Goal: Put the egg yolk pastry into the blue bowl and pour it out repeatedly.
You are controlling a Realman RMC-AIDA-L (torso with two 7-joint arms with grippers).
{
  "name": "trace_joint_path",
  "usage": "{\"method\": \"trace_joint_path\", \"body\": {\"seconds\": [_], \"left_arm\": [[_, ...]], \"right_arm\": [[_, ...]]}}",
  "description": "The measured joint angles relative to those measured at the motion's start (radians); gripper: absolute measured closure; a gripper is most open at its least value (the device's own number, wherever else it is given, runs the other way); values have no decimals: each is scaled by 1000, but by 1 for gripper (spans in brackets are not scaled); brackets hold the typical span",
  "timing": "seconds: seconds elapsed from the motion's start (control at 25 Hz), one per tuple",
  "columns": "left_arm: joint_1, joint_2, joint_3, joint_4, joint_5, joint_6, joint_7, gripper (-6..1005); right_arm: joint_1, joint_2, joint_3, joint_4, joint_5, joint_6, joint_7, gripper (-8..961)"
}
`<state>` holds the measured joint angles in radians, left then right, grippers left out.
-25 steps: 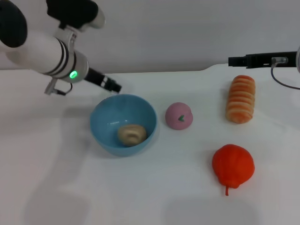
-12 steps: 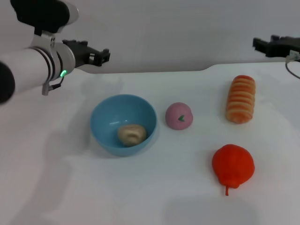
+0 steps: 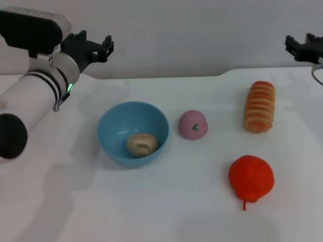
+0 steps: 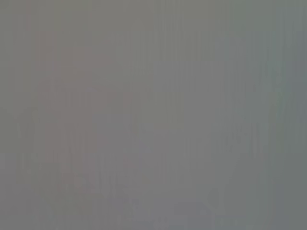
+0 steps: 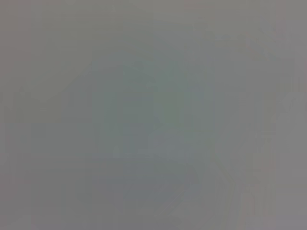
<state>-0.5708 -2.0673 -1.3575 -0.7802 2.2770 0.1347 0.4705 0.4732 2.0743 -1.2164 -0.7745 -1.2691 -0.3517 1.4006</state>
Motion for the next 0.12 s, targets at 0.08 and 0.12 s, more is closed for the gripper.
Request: {"method": "trace_joint_path", "body": {"seconds": [0.08,0.12], "left_arm": [[6,0,28,5,-31,35,-1,399],[6,1,40,9,-38,48,-1,399]], "right_arm": [[-9,2,9,18,145,-26,-146,472],[-13,3,15,28,209,-46,-216,472]]}}
